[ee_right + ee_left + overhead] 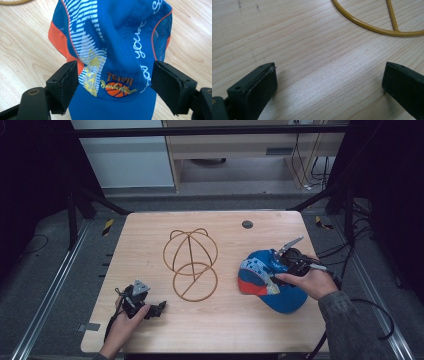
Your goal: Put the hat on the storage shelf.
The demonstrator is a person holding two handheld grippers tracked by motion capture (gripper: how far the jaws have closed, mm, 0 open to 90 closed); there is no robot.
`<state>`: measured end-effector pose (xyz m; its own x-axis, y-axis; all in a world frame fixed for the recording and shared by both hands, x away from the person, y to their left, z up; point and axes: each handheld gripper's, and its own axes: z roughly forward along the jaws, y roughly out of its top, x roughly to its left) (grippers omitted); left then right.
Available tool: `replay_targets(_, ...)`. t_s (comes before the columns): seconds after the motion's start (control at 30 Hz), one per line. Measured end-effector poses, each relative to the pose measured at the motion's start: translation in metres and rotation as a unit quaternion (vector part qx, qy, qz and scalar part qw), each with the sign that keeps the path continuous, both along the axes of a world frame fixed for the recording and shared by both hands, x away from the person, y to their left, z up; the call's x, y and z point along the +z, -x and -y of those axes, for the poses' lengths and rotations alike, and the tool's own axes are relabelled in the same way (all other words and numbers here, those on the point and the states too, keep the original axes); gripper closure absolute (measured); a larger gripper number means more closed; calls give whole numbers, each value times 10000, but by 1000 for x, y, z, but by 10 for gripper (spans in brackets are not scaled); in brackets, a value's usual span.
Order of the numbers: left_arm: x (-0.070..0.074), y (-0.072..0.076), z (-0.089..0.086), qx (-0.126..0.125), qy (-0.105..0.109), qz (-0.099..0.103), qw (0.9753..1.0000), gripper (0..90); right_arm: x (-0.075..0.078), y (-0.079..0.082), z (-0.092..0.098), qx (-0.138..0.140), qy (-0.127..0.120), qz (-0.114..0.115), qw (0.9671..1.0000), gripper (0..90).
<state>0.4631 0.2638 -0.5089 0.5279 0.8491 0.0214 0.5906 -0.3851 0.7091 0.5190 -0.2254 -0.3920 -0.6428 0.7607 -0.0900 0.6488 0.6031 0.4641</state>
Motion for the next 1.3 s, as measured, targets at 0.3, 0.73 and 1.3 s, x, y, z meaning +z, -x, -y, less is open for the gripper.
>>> replay_targets(0.3,0,0,0,7,8,0,10000,0,3,-16,-5,-34,16,-160,9999,188)
replay_targets(0.73,0,0,0,0,3,2,10000,0,-5,-30,-5,-163,-18,-316,9994,246)
replay_targets(1.3,0,0,0,4,5,-1,10000,0,-24,-44,-1,-259,-246,-704,9969,648)
